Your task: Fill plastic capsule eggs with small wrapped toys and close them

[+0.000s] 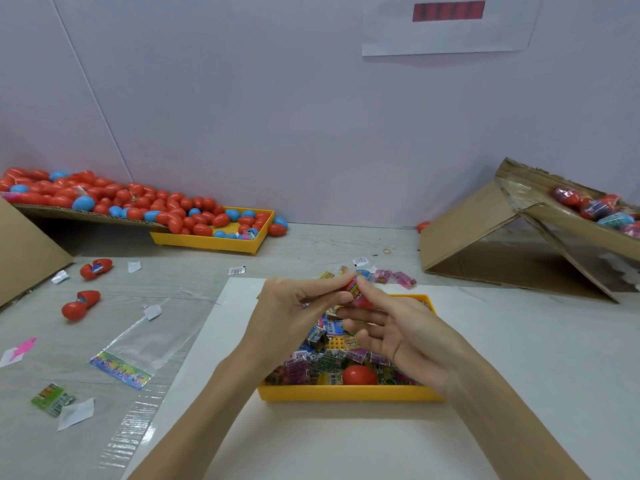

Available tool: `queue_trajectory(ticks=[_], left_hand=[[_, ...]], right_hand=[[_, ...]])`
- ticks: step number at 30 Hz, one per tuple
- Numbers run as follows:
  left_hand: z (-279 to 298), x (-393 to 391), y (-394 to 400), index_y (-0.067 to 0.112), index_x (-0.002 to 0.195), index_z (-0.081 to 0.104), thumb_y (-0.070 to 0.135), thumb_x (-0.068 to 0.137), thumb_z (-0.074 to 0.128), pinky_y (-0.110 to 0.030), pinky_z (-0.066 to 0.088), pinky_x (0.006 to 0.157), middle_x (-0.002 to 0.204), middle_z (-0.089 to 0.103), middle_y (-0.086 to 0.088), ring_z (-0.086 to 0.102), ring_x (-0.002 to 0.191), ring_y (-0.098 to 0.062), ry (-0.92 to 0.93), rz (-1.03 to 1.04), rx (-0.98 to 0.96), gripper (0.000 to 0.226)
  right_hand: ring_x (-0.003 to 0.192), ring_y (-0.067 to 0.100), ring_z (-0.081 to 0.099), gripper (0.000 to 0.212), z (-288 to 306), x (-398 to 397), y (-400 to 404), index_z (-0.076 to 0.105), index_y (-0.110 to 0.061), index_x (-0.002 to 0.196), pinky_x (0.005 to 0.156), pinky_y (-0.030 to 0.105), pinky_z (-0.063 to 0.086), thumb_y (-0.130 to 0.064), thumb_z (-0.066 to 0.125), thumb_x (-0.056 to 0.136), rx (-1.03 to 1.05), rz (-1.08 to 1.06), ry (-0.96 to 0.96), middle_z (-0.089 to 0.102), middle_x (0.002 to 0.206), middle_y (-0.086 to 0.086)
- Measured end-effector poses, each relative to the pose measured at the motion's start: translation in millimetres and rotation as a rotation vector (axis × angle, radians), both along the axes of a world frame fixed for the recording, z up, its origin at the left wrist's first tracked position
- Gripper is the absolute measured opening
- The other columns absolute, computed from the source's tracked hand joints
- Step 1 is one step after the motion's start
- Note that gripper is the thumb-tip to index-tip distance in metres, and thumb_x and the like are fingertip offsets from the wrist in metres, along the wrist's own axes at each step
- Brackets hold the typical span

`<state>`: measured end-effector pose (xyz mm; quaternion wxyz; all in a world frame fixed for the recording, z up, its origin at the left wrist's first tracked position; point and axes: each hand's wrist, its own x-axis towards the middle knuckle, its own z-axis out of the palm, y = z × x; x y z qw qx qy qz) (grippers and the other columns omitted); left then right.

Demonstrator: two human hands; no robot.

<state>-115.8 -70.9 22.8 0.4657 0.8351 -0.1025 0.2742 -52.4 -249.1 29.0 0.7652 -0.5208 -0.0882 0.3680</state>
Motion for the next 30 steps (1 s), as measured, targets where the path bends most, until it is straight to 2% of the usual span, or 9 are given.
queue_trajectory(ticks=[4,7,10,12,14,18,21,27,30], left_hand=[[2,0,2,0.027,0.124,0.072,0.031,0.086,0.074,-0.01,0.053,0.088,0.111,0.075,0.018,0.071,0.104,0.004,0.02,-0.017,-0.024,0.038],[1,1,6,0.036,0.13,0.066,0.043,0.089,0.068,-0.011,0.054,0.086,0.116,0.074,0.019,0.07,0.101,0.008,0.049,0.051,-0.004,0.042],[0,5,14,0.047,0.121,0.064,0.048,0.096,0.059,-0.023,0.06,0.083,0.112,0.074,0.024,0.07,0.098,0.005,0.028,0.154,0.007,0.026],[-1,8,18,0.05,0.112,0.065,0.044,0.1,0.056,-0.031,0.063,0.081,0.103,0.074,0.028,0.071,0.096,0.002,0.014,0.189,0.011,0.016],[-3,10,20,0.047,0.109,0.068,0.041,0.102,0.055,-0.035,0.063,0.079,0.099,0.074,0.031,0.071,0.096,0.001,0.021,0.211,0.021,0.015],[-4,13,20,0.047,0.105,0.07,0.047,0.101,0.054,-0.019,0.058,0.078,0.097,0.072,0.034,0.068,0.098,0.006,0.024,0.217,0.08,0.017],[-7,11,22,0.049,0.104,0.069,0.046,0.1,0.056,-0.008,0.05,0.077,0.095,0.073,0.03,0.066,0.098,0.005,0.063,0.226,0.125,0.014],[-9,11,27,0.035,0.111,0.074,0.037,0.101,0.061,-0.019,0.052,0.079,0.094,0.067,0.023,0.059,0.095,0.002,0.126,0.309,0.317,0.016],[-8,10,26,0.029,0.114,0.074,0.036,0.102,0.06,-0.016,0.046,0.08,0.098,0.07,0.017,0.054,0.095,-0.001,0.123,0.323,0.42,0.02]], right_hand=[[0.068,0.014,0.067,0.033,-4,5,-1,0.083,-0.009,0.091,0.056,0.02,0.055,-0.041,0.082,0.082,-0.031,0.006,-0.018,0.075,0.09,0.013],[0.067,0.012,0.059,0.049,-2,15,-8,0.074,0.007,0.116,0.055,0.018,0.053,-0.032,0.079,0.087,-0.016,0.012,0.048,0.067,0.085,0.01],[0.075,0.01,0.06,0.053,24,43,-32,0.063,0.009,0.132,0.061,0.017,0.055,-0.026,0.07,0.092,0.232,-0.069,0.157,0.066,0.09,0.007],[0.084,0.012,0.065,0.056,48,69,-55,0.058,0.006,0.138,0.067,0.019,0.055,-0.028,0.069,0.095,0.486,-0.255,0.159,0.068,0.105,0.009],[0.092,0.015,0.069,0.056,63,86,-72,0.055,0.005,0.138,0.071,0.02,0.056,-0.026,0.071,0.094,0.605,-0.386,0.122,0.069,0.119,0.012],[0.083,0.01,0.069,0.03,41,83,-73,0.077,-0.003,0.117,0.07,0.02,0.056,-0.021,0.067,0.095,0.34,-0.259,-0.052,0.071,0.103,0.003],[0.075,0.009,0.064,0.024,13,65,-59,0.08,-0.009,0.112,0.065,0.021,0.055,-0.018,0.063,0.099,0.205,-0.187,-0.11,0.067,0.089,0.0],[0.063,0.01,0.057,0.023,-3,44,-42,0.08,-0.008,0.11,0.053,0.021,0.047,-0.016,0.06,0.102,0.096,-0.287,-0.127,0.063,0.078,0.0],[0.059,0.01,0.054,0.024,-6,36,-37,0.081,-0.007,0.104,0.048,0.02,0.042,-0.016,0.059,0.102,0.081,-0.324,-0.074,0.06,0.073,0.0]])
